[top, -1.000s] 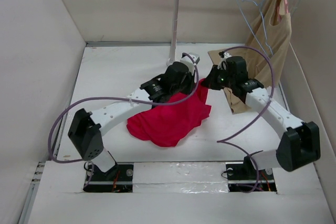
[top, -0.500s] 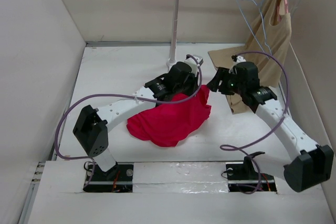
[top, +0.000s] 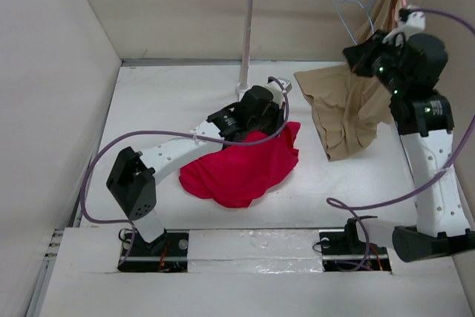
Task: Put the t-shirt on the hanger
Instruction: Pick up the hanger from the clothesline, then place the T-shirt on the hanger.
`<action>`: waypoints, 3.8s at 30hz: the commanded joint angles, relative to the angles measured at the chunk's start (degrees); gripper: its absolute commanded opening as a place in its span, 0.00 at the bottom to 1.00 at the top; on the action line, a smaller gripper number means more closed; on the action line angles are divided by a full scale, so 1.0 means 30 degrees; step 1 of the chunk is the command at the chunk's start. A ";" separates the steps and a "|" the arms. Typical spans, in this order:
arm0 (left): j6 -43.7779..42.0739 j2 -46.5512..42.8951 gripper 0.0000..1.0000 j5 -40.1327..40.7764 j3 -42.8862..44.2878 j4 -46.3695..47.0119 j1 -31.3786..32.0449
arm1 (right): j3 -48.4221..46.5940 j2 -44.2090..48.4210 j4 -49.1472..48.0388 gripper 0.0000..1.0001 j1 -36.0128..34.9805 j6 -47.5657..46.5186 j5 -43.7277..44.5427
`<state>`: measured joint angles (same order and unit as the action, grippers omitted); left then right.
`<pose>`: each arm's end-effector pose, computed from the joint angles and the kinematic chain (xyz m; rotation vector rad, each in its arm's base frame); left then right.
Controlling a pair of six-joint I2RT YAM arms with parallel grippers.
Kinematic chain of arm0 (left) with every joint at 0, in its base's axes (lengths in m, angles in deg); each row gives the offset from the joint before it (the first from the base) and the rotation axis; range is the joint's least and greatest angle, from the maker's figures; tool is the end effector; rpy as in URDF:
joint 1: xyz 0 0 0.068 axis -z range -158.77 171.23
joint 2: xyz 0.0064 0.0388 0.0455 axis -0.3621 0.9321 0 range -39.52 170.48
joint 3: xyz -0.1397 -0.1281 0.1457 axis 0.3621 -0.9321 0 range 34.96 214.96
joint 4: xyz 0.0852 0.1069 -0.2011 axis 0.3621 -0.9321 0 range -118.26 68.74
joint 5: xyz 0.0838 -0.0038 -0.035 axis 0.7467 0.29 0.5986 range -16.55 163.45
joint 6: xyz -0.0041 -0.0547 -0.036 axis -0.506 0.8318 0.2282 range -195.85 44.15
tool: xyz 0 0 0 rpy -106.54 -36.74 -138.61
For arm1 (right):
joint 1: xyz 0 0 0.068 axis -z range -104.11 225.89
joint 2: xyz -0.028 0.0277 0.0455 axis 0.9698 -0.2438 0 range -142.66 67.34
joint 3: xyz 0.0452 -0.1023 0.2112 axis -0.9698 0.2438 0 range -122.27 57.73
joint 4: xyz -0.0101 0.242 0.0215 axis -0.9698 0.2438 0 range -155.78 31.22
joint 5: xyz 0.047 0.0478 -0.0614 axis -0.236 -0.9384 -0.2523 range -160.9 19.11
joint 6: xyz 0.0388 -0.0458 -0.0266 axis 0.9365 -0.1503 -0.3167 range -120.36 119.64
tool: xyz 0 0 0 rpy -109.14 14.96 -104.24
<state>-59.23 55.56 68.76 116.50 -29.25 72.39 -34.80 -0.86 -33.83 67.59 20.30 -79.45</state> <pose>0.2413 -0.3066 0.3011 0.6616 1.9355 -0.8452 0.2360 0.0422 0.4568 0.0735 1.7263 0.5024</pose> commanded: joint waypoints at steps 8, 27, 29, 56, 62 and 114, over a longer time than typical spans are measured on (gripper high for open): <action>-0.0384 -0.1022 0.00 -0.0664 0.0243 0.0612 -0.0031 | -0.9357 -0.6495 -0.1076 0.34 0.6072 -0.1585 -0.2271; -0.0648 -0.1901 0.00 -0.0429 -0.0724 0.0554 -0.0031 | -1.5180 -1.3972 0.2153 0.51 0.6520 -0.4513 -0.5470; -0.0648 -0.1960 0.00 -0.0371 -0.0811 0.0524 -0.0031 | -1.5270 -1.4149 0.2330 0.48 0.6339 -0.4807 -0.4651; -0.0677 -0.2809 0.00 -0.0195 -0.1339 0.0466 -0.0382 | -1.5446 -1.4122 0.1980 0.00 0.4493 -0.5600 0.0162; -0.0707 -0.2927 0.00 -0.0224 -0.1193 0.0524 -0.0734 | -1.4976 -1.2744 0.0456 0.00 0.5431 -0.4168 -0.3999; -0.1029 0.1204 0.00 -0.1073 0.5517 -0.0941 -0.3077 | 0.8341 0.9757 0.7638 0.00 0.0333 -0.1586 -0.7429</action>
<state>-62.88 61.33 66.42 131.25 -34.01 63.47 -10.89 28.90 -7.49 69.06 15.93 -99.65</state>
